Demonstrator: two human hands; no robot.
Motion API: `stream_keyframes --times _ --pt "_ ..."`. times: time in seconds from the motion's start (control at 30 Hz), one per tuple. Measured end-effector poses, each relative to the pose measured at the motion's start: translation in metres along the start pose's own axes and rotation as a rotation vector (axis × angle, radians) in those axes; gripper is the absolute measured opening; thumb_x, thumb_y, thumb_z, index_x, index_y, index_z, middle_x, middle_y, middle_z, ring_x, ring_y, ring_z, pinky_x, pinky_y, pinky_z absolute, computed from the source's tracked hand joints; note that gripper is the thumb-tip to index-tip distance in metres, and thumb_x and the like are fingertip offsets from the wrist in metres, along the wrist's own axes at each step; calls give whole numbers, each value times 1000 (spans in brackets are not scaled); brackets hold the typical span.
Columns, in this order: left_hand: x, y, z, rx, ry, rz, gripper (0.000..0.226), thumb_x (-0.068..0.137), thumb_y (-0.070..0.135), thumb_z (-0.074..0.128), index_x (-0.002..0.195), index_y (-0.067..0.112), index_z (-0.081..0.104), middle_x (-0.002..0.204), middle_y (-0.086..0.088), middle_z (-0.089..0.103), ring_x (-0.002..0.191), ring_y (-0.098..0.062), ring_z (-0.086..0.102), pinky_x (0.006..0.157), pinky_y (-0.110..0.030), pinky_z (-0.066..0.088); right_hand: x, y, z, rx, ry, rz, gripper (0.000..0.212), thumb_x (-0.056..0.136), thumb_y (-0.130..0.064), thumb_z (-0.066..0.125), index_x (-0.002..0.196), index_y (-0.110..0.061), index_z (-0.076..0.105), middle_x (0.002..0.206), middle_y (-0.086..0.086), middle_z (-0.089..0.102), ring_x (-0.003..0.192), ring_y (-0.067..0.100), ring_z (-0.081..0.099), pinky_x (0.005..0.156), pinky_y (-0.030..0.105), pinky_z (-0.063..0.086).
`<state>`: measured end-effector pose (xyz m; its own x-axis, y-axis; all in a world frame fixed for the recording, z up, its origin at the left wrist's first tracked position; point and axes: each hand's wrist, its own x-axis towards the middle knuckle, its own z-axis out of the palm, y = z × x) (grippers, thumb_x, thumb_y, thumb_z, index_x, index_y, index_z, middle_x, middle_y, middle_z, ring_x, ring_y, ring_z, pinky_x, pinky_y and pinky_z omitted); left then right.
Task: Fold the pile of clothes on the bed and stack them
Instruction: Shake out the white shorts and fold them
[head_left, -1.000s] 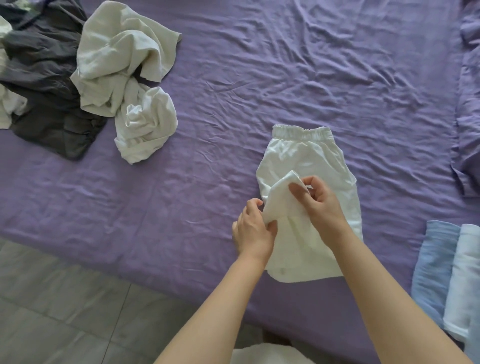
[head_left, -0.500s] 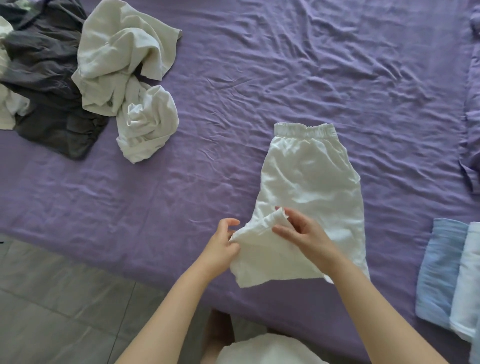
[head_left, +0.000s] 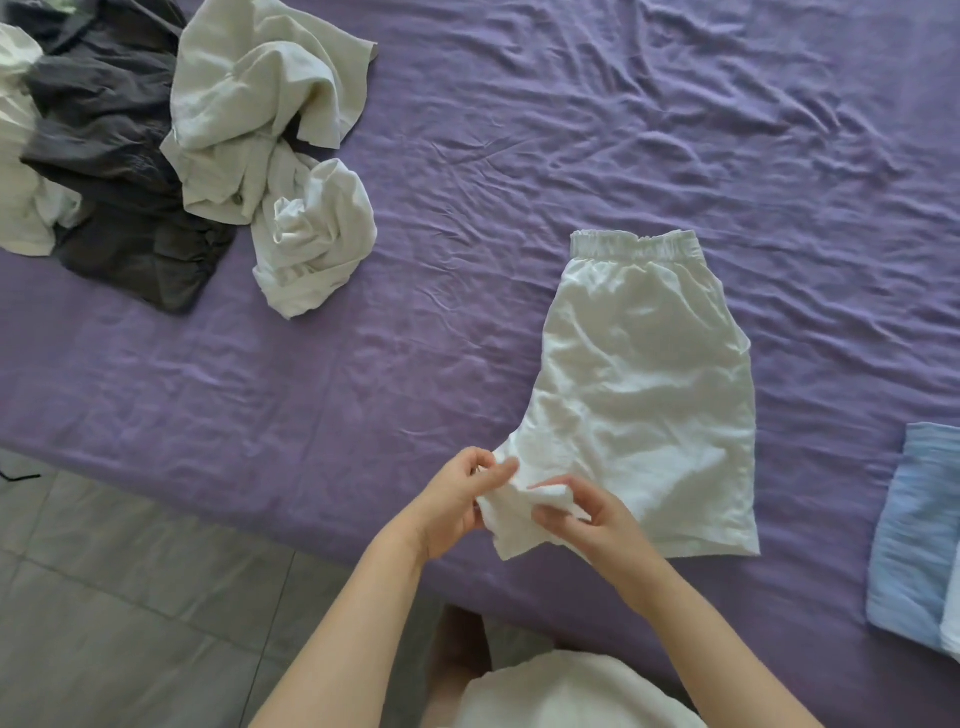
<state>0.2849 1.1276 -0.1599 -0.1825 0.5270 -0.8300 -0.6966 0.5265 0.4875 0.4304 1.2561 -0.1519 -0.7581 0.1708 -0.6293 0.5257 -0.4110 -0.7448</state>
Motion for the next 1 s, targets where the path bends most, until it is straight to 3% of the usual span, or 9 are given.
stream_keyframes --times 0.1,0.23,0.3,0.4,0.5,0.57,0.63,0.77,1.0 --pt "0 -7 0 170 108 16 45 80 13 75 115 24 49 103 -4 56 77 -9 65 75 -31 56 -3 9 12 30 -64 17 21 86 -29 70 106 -35 68 111 -18 67 101 3 65 74 14 50" --pt "-4 -13 -9 279 124 52 57 79 -12 47 113 31 64 117 -4 60 95 -20 66 82 -36 57 -1 22 -5 -45 151 -16 30 86 -40 65 116 -47 61 130 -26 54 124 -1 48 98 21 44" --pt "-4 -17 -14 340 156 61 54 81 -12 46 109 29 68 119 -4 61 99 -22 65 87 -42 55 2 31 -20 -306 246 -37 37 93 -33 59 127 -45 51 145 -18 41 139 4 29 112 27 26" --pt "3 -18 -14 480 161 101 44 85 -5 53 107 32 64 125 -5 54 98 -12 61 87 -29 53 14 45 -45 -918 229 32 47 97 -35 49 142 -38 36 158 -4 18 147 17 0 116 39 9" --pt "20 -23 -5 832 267 13 43 88 21 61 129 32 54 153 -5 23 137 -19 30 110 -34 34 23 54 -64 -1359 122 168 49 96 -36 43 144 -39 31 161 -2 0 146 29 -10 115 53 3" --pt "27 -23 5 1229 457 26 50 89 42 57 137 35 44 159 -6 5 147 -24 3 118 -40 10 23 57 -69 -1378 158 155 45 96 -39 43 140 -39 36 161 -2 1 146 29 -11 114 56 0" --pt "34 -21 21 1393 542 214 52 93 40 52 143 31 37 160 -7 1 147 -24 -5 119 -41 0 23 56 -71 -1313 284 140 42 97 -42 41 139 -37 40 161 -1 7 147 28 -8 115 54 1" --pt "61 -16 61 1570 376 468 61 97 11 44 150 29 20 161 -2 -1 148 -21 -7 119 -40 -4 24 49 -85 -1380 369 201 50 99 -42 35 147 -35 24 161 1 -1 146 29 -11 116 52 2" --pt "125 45 89 1584 387 402 59 104 33 25 152 32 -9 158 -6 -23 144 -27 -24 116 -48 -10 74 -10 -120 -1388 432 23 59 99 -50 30 151 -37 7 161 1 -7 146 28 -16 115 53 -5"
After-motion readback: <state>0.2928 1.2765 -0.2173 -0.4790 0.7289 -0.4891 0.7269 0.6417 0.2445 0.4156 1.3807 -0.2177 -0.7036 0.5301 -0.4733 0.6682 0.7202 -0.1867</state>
